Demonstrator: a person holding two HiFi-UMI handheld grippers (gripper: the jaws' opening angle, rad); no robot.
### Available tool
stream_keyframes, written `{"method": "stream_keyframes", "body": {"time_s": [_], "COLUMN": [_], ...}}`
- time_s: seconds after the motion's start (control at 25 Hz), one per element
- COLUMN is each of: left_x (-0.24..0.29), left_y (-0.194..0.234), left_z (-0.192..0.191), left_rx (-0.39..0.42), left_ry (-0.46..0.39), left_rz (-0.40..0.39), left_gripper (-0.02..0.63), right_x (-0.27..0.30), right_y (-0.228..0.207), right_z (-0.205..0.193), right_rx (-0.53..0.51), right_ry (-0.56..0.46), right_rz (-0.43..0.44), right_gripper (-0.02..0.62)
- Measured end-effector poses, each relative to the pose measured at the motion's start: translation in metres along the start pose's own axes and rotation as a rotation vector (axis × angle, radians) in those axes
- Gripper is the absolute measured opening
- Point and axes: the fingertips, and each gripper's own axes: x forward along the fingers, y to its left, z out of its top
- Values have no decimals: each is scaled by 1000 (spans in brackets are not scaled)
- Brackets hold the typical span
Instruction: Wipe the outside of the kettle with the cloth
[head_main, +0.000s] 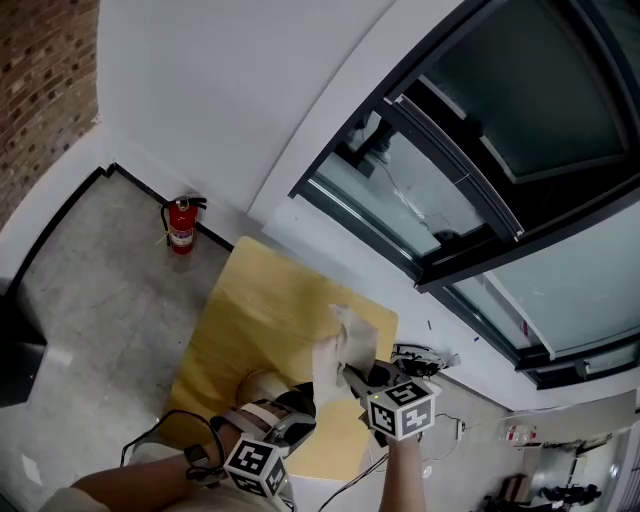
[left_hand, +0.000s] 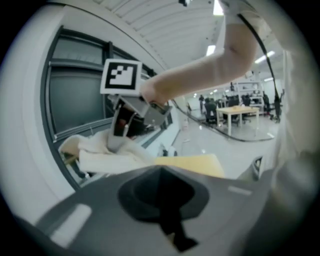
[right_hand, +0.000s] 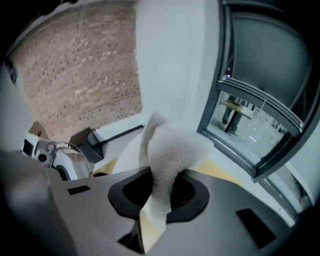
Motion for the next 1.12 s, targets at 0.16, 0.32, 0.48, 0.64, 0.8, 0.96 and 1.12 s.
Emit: {"method": "stream_keyframes", "body": {"time_s": [0.16, 0.32, 0.48, 0.64, 0.8, 0.96, 1.12], "left_x": [2, 7, 0, -7, -3, -7, -12], "left_y": [-1, 0, -2, -4, -3, -5, -10], "left_z": [-2, 1, 2, 3, 3, -1, -3], "left_rx": [-5, -14, -21, -33, -27, -19, -40], "left_ry": [-1, 0, 5, 10, 15, 4, 5], "left_rz": [7, -7, -15, -21, -24, -22, -23], "left_gripper": [-5, -5, -5, -3, -3, -3, -3], "right_x": [49, 103, 162, 156, 75, 146, 166], "right_y": [6, 37, 41, 50, 60, 58, 56], "right_z": [-19, -55, -94, -85, -21, -61, -100], "right_rx": [221, 617, 747, 701, 635, 655, 674], "right_ry": [26, 10, 24, 7, -200, -60, 48], "right_rz": [285, 667, 568, 618, 964, 806, 608], "right_gripper": [72, 72, 72, 72, 72, 72, 72]}}
